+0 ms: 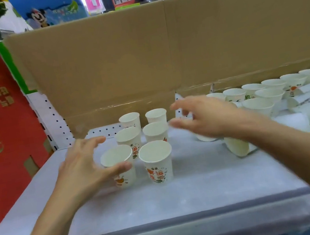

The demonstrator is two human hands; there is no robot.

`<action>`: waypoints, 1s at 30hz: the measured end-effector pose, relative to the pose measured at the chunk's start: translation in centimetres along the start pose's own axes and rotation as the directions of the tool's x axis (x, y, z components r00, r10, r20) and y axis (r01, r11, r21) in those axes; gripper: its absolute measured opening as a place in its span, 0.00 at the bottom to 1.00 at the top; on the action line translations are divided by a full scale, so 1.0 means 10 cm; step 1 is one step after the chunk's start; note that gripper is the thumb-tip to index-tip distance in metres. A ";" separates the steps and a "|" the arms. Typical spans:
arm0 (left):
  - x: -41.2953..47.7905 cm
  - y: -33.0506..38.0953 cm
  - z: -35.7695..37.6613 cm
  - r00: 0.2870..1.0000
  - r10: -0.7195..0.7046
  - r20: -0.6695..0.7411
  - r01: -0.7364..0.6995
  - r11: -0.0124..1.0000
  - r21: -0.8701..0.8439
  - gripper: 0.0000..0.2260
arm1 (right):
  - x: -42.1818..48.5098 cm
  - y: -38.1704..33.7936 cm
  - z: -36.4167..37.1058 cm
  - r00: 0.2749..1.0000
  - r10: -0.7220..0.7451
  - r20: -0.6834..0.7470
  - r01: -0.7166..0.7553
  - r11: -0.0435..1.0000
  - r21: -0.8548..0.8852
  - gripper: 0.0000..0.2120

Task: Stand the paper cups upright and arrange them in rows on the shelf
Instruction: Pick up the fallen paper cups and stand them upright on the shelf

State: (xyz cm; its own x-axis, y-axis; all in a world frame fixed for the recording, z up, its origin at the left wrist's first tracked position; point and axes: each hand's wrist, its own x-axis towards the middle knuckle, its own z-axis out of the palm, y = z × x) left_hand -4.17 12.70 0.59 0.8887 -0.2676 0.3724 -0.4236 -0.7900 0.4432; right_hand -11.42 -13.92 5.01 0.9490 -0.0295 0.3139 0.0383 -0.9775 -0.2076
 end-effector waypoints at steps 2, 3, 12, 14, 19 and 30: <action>-0.01 0.15 -0.17 0.993 0.023 -0.118 -0.037 0.992 -0.117 0.39 | 0.10 0.44 -0.22 0.999 0.037 -0.040 -0.035 0.998 0.052 0.15; -0.01 0.30 -0.23 0.985 0.049 -0.165 -0.082 0.978 -0.193 0.32 | 0.17 0.67 -0.31 0.997 0.058 -0.043 -0.055 0.996 0.068 0.12; 0.75 1.81 0.63 0.890 0.369 0.268 -0.416 0.897 0.146 0.15 | 0.68 1.68 -0.33 0.984 0.004 0.181 0.016 0.994 -0.106 0.10; 0.94 1.90 0.89 0.876 0.335 0.348 -0.447 0.835 0.320 0.18 | 0.74 1.74 -0.26 0.975 -0.008 0.222 0.042 0.988 -0.148 0.13; 1.23 2.04 1.20 0.887 0.257 0.383 -0.428 0.768 0.477 0.06 | 0.81 1.91 -0.21 0.963 -0.124 0.240 0.163 0.975 -0.149 0.14; 1.72 1.98 1.41 0.818 0.437 0.374 -0.569 0.710 0.415 0.14 | 0.73 2.03 -0.30 0.898 -0.307 0.314 0.311 0.950 0.039 0.15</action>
State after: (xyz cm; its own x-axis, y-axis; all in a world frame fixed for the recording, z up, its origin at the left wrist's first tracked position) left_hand 5.20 -15.33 4.24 0.6079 -0.7701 0.1932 -0.7331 -0.6379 -0.2358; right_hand -4.65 -34.56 5.82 0.9390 0.3396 0.0545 0.3439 -0.9291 -0.1360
